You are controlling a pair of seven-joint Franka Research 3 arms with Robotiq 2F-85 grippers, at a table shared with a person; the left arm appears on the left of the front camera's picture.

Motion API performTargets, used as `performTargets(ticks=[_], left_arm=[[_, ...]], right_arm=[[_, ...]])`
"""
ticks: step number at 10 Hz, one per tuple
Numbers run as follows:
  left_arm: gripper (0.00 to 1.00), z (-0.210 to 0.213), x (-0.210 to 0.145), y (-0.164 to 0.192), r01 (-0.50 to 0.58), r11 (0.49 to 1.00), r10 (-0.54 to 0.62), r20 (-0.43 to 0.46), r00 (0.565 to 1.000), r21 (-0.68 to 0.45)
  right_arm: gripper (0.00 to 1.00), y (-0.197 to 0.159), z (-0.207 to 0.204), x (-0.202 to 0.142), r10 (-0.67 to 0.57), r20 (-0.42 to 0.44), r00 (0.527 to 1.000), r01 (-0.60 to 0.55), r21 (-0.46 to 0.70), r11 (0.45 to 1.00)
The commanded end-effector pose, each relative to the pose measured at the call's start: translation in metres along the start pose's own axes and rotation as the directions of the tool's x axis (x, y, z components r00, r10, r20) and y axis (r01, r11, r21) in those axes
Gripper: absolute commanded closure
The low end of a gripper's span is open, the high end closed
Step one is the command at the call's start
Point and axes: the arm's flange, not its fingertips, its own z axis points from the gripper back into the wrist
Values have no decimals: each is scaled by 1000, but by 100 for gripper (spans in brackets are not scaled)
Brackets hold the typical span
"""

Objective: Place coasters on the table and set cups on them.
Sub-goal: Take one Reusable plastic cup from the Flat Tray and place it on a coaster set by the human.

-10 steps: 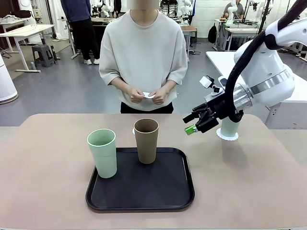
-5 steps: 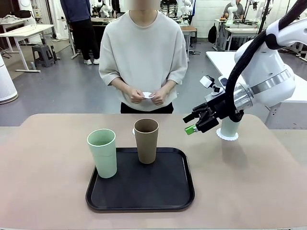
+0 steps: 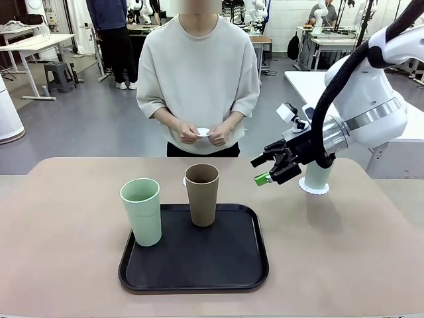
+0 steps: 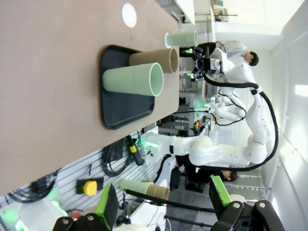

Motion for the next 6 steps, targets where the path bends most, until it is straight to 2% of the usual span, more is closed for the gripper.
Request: performTargets(ticks=[1,3,6], left_arm=[[0,1,-1,-2,2,1000,-2,6,1000,-12],[0,1,-1,-2,2,1000,-2,6,1000,-12],[0,1,-1,-2,2,1000,-2,6,1000,-12]], right_arm=[[0,6,-21,-19,107,111,988,-99,-78,992],[0,3,-33,-35,101,181,978,-80,-118,990],[0,2,-50,-53,53,220,974,-44,-46,998]])
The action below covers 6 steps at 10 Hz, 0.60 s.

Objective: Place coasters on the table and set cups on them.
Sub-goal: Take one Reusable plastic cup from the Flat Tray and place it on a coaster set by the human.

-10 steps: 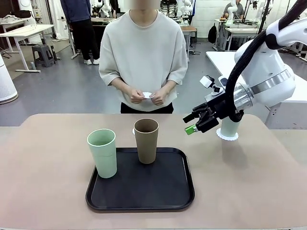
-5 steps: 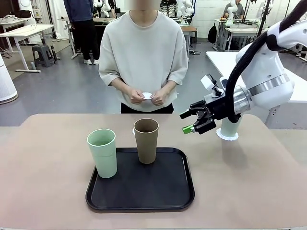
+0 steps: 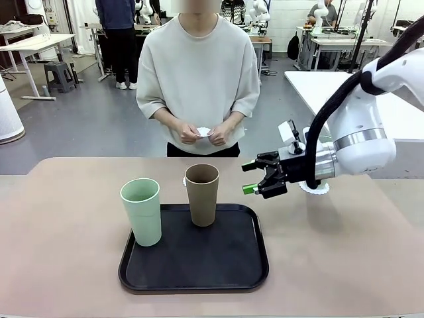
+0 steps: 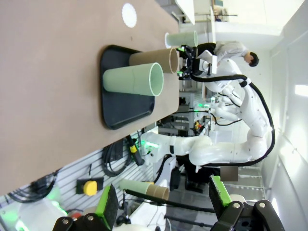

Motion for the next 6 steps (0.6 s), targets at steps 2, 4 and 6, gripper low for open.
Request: performTargets(ticks=[2,4,6], left_arm=[[0,1,-1,-2,2,1000,-2,6,1000,-12],[0,1,-1,-2,2,1000,-2,6,1000,-12],[0,1,-1,-2,2,1000,-2,6,1000,-12]], right_arm=[[0,-2,-16,-14,-26,53,998,22,67,997],[0,-6,-23,-20,-43,69,997,37,79,996],[0,-11,-33,-26,-57,62,996,52,84,995]])
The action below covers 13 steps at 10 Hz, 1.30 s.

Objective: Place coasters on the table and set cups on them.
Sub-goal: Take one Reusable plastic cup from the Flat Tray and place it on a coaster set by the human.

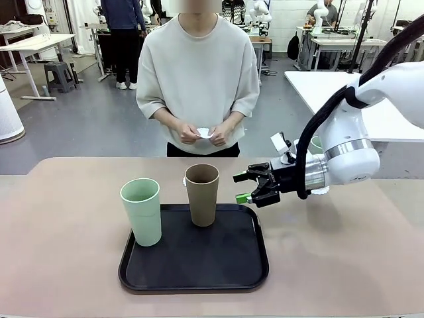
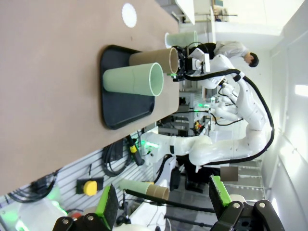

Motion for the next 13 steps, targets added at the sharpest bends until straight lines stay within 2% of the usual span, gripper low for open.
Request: performTargets(ticks=[1,2,6,7,10,13], left_arm=[[0,1,-1,-2,2,1000,-2,6,1000,-12],[0,1,-1,-2,2,1000,-2,6,1000,-12],[0,1,-1,-2,2,1000,-2,6,1000,-12],[0,1,-1,-2,2,1000,-2,6,1000,-12],[0,1,-1,-2,2,1000,-2,6,1000,-12],[0,1,-1,-2,2,1000,-2,6,1000,-12]], right_arm=[[0,-12,-10,-4,-12,-14,1000,12,-6,1000],[0,0,0,0,0,0,1000,0,0,1000],[0,-5,-2,-2,-1,-1,1000,1,0,1000],[0,-11,-4,-5,19,33,999,-19,-17,1000],[0,-20,-20,-12,28,62,998,-23,-79,997],[0,-23,-38,-24,-9,36,999,10,-31,999]])
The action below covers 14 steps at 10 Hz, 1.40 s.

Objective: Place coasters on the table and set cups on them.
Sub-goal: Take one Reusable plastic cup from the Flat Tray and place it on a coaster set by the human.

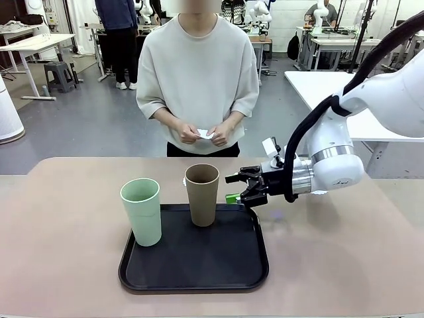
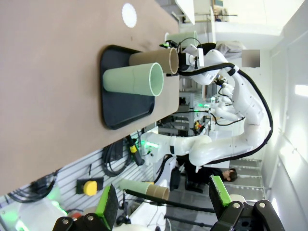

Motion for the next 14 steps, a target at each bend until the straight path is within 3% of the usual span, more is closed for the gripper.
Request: performTargets(ticks=[1,14], left_arm=[[0,1,-1,-2,2,1000,-2,6,1000,-12],[0,1,-1,-2,2,1000,-2,6,1000,-12]], right_arm=[[0,-5,-11,-6,2,-13,1000,-2,5,1000],[0,-5,-40,-10,-33,-29,999,36,97,995]])
